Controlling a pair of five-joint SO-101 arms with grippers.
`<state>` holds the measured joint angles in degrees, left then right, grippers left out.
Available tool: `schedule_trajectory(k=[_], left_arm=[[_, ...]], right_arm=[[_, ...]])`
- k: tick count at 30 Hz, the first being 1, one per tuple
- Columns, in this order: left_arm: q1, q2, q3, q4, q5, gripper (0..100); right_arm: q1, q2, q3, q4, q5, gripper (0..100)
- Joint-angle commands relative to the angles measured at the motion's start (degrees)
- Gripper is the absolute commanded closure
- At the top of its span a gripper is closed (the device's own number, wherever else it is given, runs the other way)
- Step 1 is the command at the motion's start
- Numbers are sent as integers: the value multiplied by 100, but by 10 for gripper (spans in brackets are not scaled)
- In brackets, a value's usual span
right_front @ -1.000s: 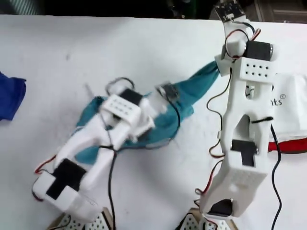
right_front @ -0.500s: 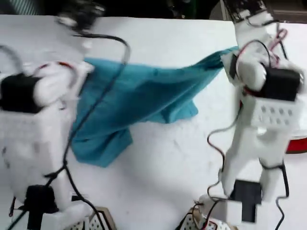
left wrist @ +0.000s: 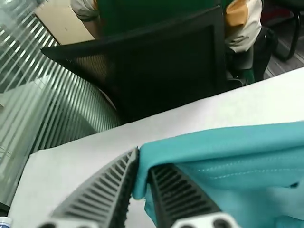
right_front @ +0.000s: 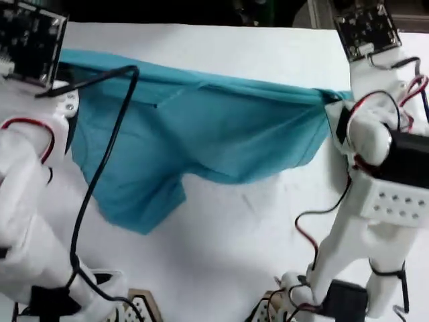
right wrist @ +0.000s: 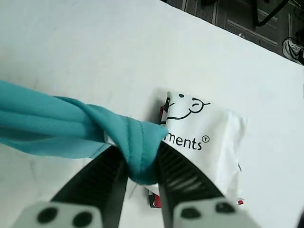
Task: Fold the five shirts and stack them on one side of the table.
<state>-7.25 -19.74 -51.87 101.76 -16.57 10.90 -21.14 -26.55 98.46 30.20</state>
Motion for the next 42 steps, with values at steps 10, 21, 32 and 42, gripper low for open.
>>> schedule_trajectory(k=[10,21,32,42], left_arm=[[-145,-725,976,35,-1081,979],[-215,-1534,5530,-132,-2356,979],[-1376,-2053,7631,-844,-2743,979],[-2132,-2440,8202,-1459,-2725,979]], right_arm=[[-321,-690,88,-13,-18,981],[-831,295,2523,-13,-545,981],[-1051,382,4062,4,-536,981],[-1798,321,4457,4,-519,882]])
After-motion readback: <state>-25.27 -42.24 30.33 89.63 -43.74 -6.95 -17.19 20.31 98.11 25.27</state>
